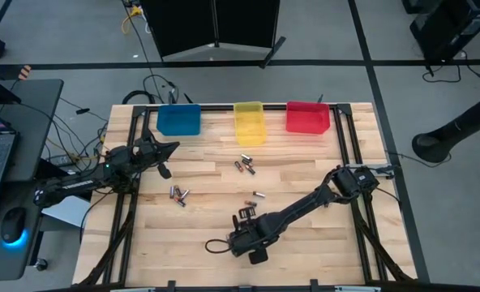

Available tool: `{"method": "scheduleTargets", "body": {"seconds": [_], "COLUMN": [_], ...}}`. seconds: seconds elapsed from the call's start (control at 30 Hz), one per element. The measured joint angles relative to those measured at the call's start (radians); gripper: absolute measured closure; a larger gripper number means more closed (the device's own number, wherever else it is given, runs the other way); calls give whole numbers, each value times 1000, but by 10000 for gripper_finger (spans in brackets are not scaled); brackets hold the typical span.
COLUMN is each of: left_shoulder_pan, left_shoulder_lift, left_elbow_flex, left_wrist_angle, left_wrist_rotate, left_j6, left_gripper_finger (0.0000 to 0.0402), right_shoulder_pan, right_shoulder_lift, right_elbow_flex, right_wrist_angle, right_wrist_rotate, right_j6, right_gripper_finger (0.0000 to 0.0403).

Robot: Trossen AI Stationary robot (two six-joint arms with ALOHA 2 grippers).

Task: Sort batteries
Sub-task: Put the black brown battery into the red bin

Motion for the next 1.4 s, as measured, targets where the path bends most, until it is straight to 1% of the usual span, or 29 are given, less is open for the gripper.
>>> {"method": "scheduleTargets", "body": {"seconds": [0.13, 0.33, 0.5, 0.77, 0.83, 0.93, 1.07, 1.2, 1.4], "left_shoulder_pan": [0, 0, 0, 0, 0, 0, 0, 0, 0], "left_shoulder_lift": [0, 0, 0, 0, 0, 0, 0, 0, 0], "left_elbow_flex": [0, 0, 0, 0, 0, 0, 0, 0, 0], "left_wrist_angle": [0, 0, 0, 0, 0, 0, 0, 0, 0], "left_wrist_rotate": [0, 0, 0, 0, 0, 0, 0, 0, 0], "left_j6": [0, 0, 0, 0, 0, 0, 0, 0, 0], "left_gripper_finger": [387, 387, 387, 387, 387, 387, 387, 387, 387], "right_shoulder_pan": [-24, -99, -151, -206, -217, -226, -226, -226, -226], "right_shoulder_lift": [-2, -2, -2, -4, -4, -7, -7, -7, -6], "right_elbow_flex": [20, 20, -12, -62, -72, -91, -93, -93, -94], "right_wrist_angle": [-11, -7, 54, 97, 102, 115, 117, 117, 120], "right_wrist_rotate": [66, 67, -36, -56, -76, -95, -95, -101, -102], "right_j6": [-28, -75, -136, -168, -167, -167, -165, -164, -171], "right_gripper_finger": [250, 251, 251, 254, 254, 254, 256, 276, 339]}}
